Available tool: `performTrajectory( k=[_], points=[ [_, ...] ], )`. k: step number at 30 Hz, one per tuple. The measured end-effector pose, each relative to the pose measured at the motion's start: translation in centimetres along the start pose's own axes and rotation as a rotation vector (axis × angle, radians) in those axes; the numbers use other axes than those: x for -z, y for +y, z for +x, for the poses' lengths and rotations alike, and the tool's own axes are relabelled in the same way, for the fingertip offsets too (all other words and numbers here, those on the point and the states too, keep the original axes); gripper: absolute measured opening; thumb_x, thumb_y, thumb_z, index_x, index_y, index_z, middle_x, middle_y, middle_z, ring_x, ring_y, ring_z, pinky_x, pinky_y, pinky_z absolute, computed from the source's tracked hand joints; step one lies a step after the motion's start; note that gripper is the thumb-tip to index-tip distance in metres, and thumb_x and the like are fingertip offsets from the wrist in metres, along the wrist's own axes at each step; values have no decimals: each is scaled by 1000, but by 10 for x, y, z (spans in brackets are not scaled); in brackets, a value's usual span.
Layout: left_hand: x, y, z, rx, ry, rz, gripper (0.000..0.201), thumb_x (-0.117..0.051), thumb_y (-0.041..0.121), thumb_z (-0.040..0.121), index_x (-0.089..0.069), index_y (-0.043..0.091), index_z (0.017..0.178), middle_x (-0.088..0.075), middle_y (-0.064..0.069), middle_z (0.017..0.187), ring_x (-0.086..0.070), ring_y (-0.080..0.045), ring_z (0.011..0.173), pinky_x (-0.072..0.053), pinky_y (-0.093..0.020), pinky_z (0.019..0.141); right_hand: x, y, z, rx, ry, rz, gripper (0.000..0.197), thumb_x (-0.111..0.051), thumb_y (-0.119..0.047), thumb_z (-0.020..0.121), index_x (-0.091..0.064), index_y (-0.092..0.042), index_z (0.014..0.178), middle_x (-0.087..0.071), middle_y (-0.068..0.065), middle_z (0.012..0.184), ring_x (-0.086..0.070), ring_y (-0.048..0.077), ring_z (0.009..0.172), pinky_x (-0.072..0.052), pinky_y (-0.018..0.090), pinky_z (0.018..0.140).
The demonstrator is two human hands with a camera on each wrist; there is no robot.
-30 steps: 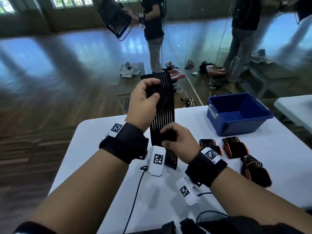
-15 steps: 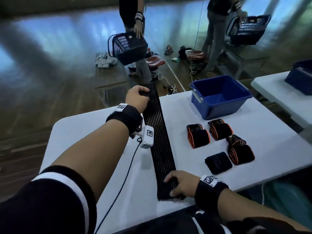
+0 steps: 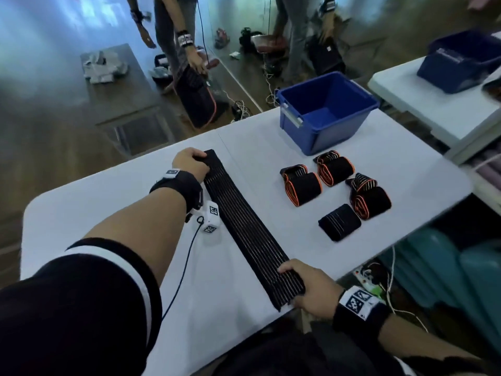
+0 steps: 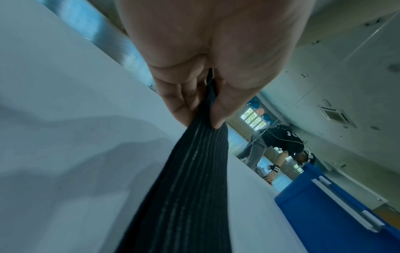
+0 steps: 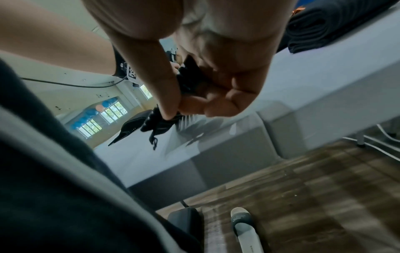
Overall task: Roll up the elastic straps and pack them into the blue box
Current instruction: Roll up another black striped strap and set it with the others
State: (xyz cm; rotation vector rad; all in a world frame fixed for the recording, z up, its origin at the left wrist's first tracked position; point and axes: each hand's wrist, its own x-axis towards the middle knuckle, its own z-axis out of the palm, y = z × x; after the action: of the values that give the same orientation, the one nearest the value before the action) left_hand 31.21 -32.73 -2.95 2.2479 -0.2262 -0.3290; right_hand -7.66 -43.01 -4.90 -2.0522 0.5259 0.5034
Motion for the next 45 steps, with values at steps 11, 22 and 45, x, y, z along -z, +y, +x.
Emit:
performTrajectory(
  k=[11,22,45],
  points=[
    [7,-14,12,16,-87,250,64,-71,12,81,-49,23,141,-61,-9,129,-63,-30,111,-53,-41,97,-14,2,-3,16,96,-9,47,-51,-26,76,-50,-54,114,-73,-6,98,-69,8,81,-57,32,81],
    [25,-34,-79,-153,-79,301,47,-68,22,85,-55,21,130,-54,-7,126,-62,-25,102,-50,-37,92,3,2,6,63,7,-216,51,-59,-13,84,-56,-31,132,-61,-6,128,-59,11,114,-46,30,103],
    [-59,-81,-310,-98,-222,309,34,-61,55,78,-74,37,104,-51,13,84,-56,-14,85,-51,-38,82,32,20,35,266,0,-354,6,-64,-32,92,-59,-30,90,-56,-13,80,-51,5,74,-39,21,70]
  ],
)
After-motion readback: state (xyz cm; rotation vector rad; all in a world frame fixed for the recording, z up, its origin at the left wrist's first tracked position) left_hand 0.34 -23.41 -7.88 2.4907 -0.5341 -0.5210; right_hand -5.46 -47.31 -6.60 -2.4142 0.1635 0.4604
